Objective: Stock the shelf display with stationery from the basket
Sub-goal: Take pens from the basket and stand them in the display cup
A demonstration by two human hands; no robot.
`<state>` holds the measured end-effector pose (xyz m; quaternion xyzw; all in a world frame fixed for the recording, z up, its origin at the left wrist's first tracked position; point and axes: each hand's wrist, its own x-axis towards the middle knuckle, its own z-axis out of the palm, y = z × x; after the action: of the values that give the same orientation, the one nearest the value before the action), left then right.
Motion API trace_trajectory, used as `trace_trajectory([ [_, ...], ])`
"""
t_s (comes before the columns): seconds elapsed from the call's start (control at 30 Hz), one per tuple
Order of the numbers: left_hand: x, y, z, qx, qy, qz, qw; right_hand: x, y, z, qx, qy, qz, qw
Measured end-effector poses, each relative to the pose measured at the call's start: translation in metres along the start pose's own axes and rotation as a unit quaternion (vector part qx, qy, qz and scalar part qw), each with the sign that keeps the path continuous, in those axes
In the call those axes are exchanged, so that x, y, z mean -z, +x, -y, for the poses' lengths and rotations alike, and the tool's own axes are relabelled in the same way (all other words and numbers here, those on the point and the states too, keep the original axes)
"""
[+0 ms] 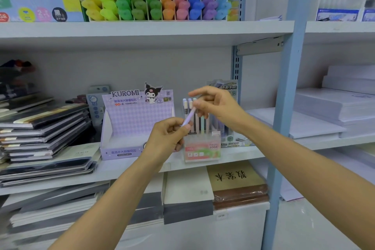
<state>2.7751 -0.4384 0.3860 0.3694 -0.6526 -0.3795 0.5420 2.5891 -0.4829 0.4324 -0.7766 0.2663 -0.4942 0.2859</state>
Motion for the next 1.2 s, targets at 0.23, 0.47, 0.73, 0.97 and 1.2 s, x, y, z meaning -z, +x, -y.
trace_trajectory([
  [0.23,0.009,-0.001,-0.013,-0.012,-0.061,-0.091,0.994,0.012,-0.013,-0.003,-0.014,0.120,-0.098,0.988],
  [0.47,-0.002,-0.001,-0.021,-0.077,-0.137,-0.141,0.977,0.003,-0.030,0.002,-0.062,-0.010,0.015,0.998],
  [0.73,-0.020,-0.002,-0.031,-0.171,0.006,-0.099,0.980,-0.014,-0.016,0.042,0.071,-0.019,-0.041,0.996],
  [0.97,-0.024,-0.004,-0.028,-0.194,0.089,-0.100,0.972,-0.006,-0.018,0.043,0.079,-0.057,-0.030,0.995],
  [1.2,-0.015,-0.013,0.017,-0.232,0.410,-0.002,0.882,0.021,-0.012,0.030,0.044,0.001,-0.242,0.969],
])
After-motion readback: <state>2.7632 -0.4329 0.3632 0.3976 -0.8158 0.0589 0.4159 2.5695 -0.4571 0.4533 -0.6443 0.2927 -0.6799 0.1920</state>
